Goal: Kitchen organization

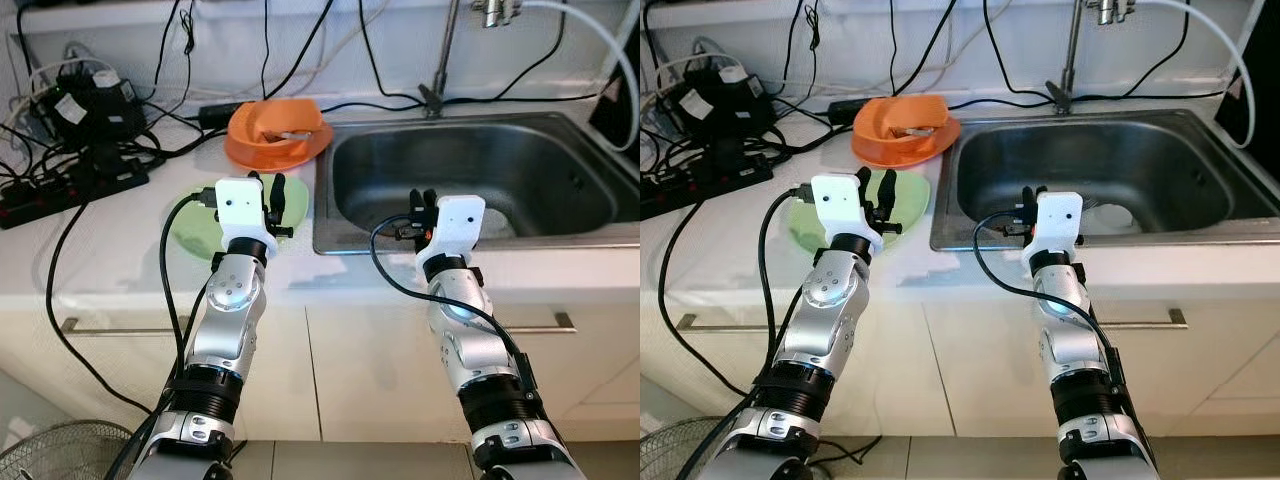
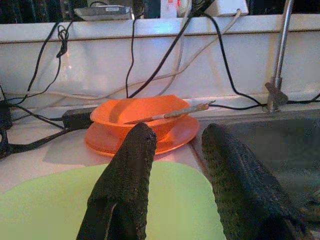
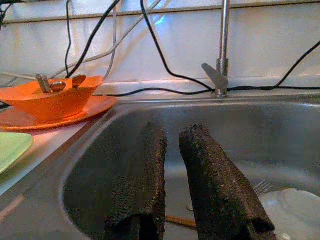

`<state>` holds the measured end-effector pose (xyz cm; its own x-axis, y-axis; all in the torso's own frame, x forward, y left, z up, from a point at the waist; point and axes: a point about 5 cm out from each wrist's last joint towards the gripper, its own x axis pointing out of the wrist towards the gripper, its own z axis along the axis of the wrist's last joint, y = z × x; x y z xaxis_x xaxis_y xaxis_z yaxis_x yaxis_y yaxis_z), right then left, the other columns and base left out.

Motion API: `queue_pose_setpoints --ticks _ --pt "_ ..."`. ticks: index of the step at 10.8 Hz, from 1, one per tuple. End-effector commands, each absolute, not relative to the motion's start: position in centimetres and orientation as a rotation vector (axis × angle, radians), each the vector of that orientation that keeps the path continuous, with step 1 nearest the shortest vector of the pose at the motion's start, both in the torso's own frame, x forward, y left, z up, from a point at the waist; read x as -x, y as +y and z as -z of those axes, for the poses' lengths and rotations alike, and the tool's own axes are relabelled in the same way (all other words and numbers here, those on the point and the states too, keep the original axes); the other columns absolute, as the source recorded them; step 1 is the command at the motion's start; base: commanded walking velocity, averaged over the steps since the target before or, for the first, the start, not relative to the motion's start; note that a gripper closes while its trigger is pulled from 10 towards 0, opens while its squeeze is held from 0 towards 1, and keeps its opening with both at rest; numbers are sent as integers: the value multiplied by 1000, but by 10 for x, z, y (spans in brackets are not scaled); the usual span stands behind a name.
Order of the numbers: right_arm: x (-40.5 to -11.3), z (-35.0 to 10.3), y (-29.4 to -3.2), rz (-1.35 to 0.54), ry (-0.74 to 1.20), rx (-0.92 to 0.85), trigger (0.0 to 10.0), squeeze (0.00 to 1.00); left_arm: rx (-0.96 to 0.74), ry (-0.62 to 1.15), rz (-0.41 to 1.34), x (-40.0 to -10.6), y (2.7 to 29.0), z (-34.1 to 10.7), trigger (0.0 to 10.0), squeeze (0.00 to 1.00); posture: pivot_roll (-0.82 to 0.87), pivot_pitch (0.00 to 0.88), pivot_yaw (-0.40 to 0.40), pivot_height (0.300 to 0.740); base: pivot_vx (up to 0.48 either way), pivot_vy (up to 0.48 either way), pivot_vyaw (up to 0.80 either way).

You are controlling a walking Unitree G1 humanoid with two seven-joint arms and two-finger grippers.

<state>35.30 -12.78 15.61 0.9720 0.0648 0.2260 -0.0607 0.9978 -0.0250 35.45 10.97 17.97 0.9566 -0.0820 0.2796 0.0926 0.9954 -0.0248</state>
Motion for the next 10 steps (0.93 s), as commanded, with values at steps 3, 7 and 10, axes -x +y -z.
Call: queue_pose_setpoints --ticks 3,7,10 --pt "-354 -162 -123 -77 -249 3 10000 0 29 -305 79 -356 112 -186 10000 0 43 0 84 740 298 0 156" --pt "-354 -161 -124 -73 -245 -1 10000 0 28 -307 82 -355 111 -187 10000 0 42 0 84 740 298 0 0" --pt "-354 -161 -123 -78 -245 9 10000 0 26 -306 78 -356 112 -187 10000 0 42 0 84 740 303 0 0"
